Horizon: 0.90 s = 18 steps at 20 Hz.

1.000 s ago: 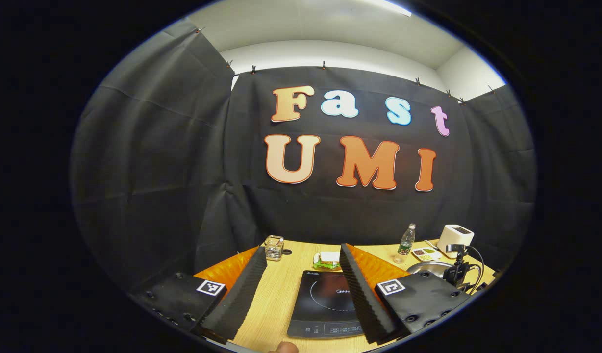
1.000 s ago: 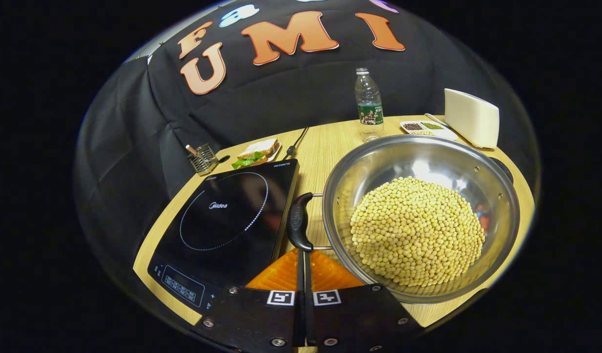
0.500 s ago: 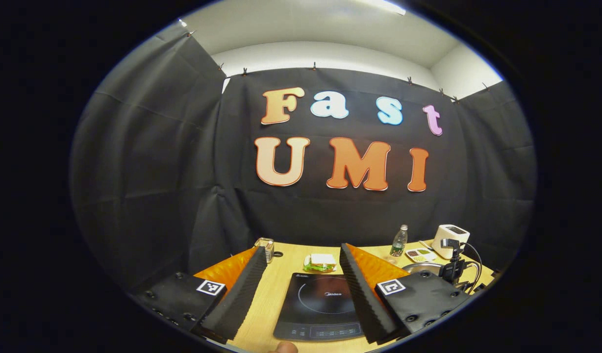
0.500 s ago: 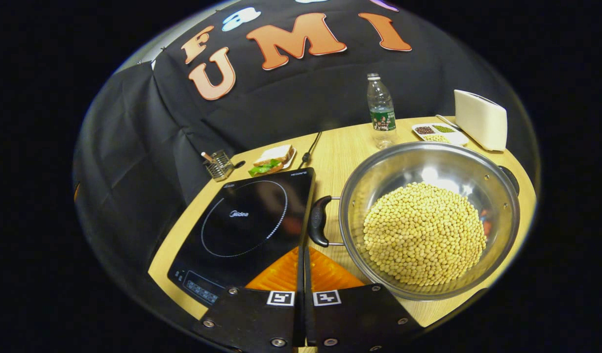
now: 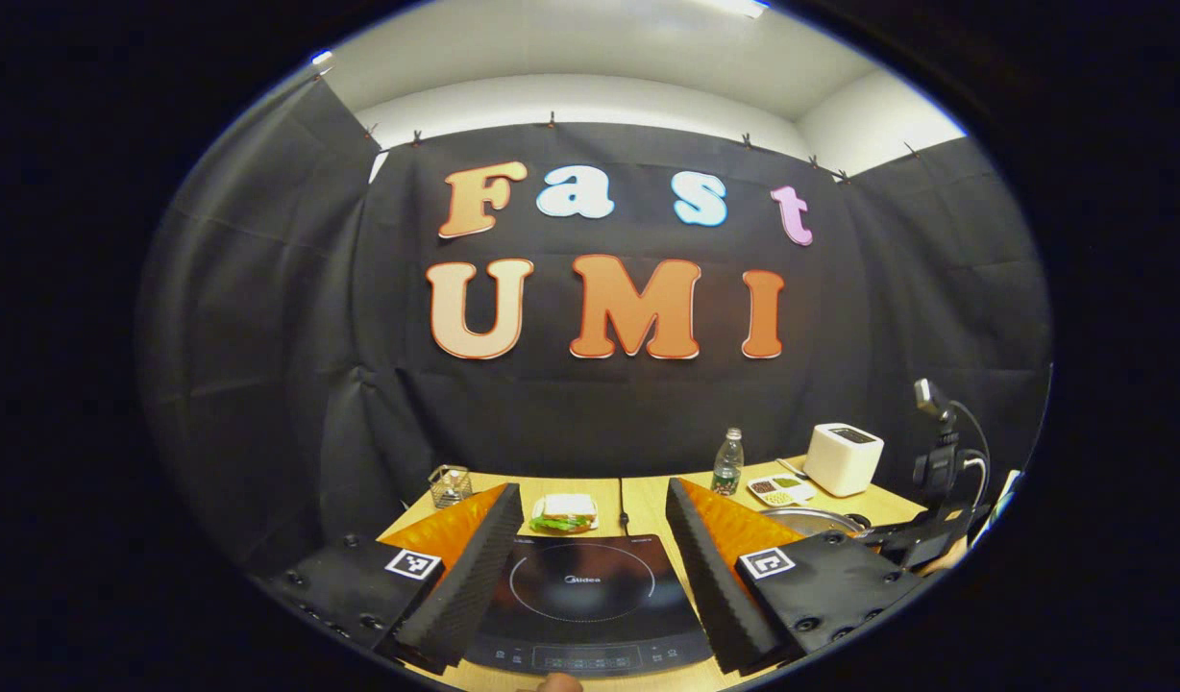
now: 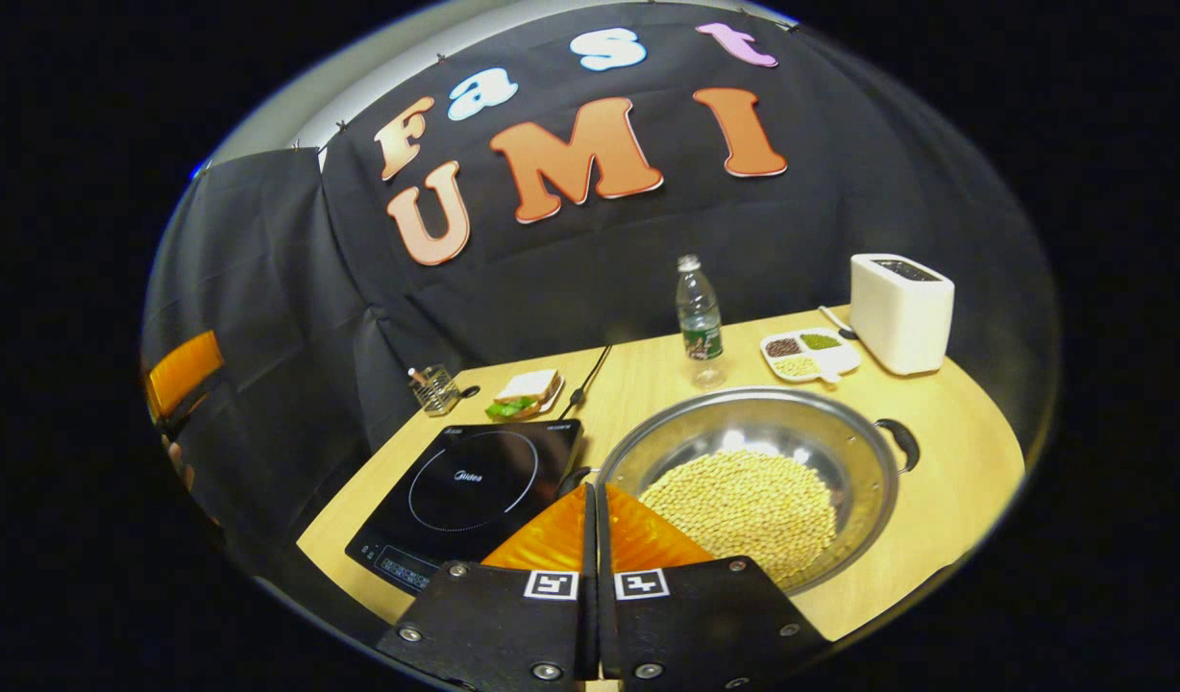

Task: First push the handle of the pot to place it horizontally, then grasp the pot with both hands and set it on the induction cooktop.

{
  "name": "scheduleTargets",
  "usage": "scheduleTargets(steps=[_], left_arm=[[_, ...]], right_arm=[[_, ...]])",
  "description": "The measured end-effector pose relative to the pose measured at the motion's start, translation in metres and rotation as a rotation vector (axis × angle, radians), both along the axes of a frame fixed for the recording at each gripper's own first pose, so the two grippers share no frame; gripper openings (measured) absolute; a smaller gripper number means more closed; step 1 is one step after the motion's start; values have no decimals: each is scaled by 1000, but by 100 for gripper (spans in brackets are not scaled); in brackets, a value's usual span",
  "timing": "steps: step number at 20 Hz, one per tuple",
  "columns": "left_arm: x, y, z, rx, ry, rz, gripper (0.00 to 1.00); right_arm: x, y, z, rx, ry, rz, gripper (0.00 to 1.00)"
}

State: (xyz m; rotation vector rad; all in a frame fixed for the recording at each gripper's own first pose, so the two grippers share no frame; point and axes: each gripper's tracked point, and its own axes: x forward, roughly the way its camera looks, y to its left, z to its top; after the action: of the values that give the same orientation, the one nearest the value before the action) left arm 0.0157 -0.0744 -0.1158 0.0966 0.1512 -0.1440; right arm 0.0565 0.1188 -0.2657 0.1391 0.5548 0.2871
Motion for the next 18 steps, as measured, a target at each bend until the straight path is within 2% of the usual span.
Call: scheduleTargets(steps=[8,11,12,13,14,16,18], left_arm=[[23,-91,-79,-30,177,-136,97],[36,-109,-116,-23,256,-155,98],[41,-112,-127,-20,280,-155,98],[44,-116,-138,-19,305,-155,98],[48,-121,-150,-19,328,-157,98],[54,-128,-171,-15,381,-159,98],[58,-131,-191,-12,432,-158,98]], right_arm=[[17,-82,19,-57,-65,-124,0],[23,-103,15,-83,-64,-149,8],[24,-106,13,-86,-68,-154,18],[27,-112,10,-99,-69,-162,22],[31,-119,7,-119,-74,-172,45],[39,-133,0,-168,-77,-196,60],[47,-142,-9,-199,-64,-210,81]])
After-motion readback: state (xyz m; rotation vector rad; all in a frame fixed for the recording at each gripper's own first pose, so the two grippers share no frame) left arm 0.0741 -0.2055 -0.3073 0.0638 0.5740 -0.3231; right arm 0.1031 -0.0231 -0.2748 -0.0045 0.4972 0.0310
